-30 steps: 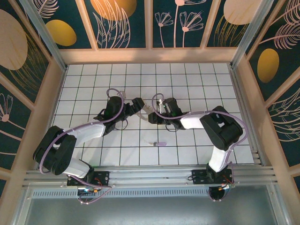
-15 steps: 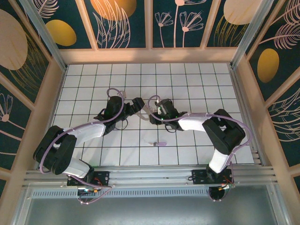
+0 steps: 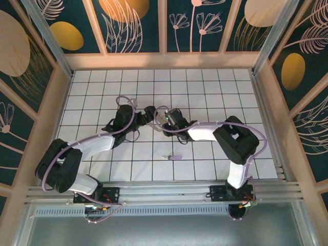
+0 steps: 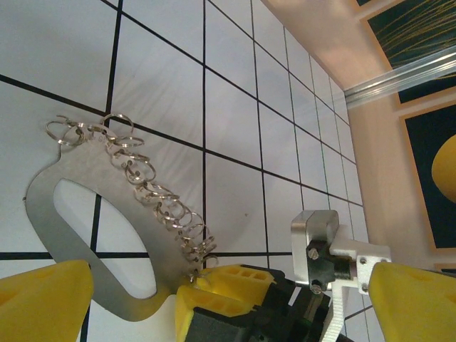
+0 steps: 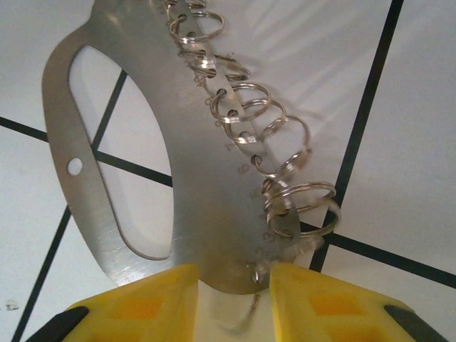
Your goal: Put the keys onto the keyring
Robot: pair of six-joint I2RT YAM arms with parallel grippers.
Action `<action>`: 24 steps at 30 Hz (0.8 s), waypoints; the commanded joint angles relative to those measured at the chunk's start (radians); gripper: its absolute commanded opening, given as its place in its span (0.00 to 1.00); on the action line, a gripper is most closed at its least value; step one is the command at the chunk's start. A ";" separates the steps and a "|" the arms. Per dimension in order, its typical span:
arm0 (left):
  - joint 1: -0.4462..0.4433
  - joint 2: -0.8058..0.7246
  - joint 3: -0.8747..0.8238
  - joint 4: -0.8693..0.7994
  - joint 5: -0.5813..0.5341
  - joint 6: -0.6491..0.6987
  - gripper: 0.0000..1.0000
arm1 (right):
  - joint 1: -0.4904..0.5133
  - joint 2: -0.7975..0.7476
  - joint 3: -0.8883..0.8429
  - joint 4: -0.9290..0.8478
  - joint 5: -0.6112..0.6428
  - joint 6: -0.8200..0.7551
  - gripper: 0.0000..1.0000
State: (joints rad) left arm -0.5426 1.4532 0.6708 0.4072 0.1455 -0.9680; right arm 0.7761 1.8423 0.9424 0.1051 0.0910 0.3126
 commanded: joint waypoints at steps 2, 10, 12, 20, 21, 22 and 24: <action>-0.004 -0.022 -0.002 -0.001 -0.015 0.026 0.99 | 0.008 0.027 0.031 -0.028 0.058 -0.024 0.30; -0.004 -0.019 -0.001 0.001 -0.015 0.027 0.99 | 0.008 0.022 0.030 -0.029 0.075 -0.033 0.21; -0.004 -0.018 0.000 0.001 -0.015 0.027 0.99 | 0.008 0.012 0.026 -0.032 0.076 -0.035 0.21; -0.005 -0.016 0.000 0.006 -0.012 0.022 0.98 | 0.008 -0.034 0.008 -0.035 0.081 -0.032 0.25; -0.004 -0.016 -0.001 0.006 -0.011 0.023 0.99 | 0.007 -0.036 0.007 -0.035 0.080 -0.032 0.25; -0.004 -0.016 0.000 0.006 -0.011 0.022 0.98 | 0.008 -0.039 0.007 -0.035 0.079 -0.030 0.25; -0.005 -0.017 -0.002 0.006 -0.011 0.021 0.99 | 0.008 -0.044 0.007 -0.033 0.076 -0.029 0.25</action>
State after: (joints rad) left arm -0.5426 1.4528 0.6708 0.4072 0.1455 -0.9680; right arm 0.7773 1.8523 0.9524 0.0971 0.1493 0.2932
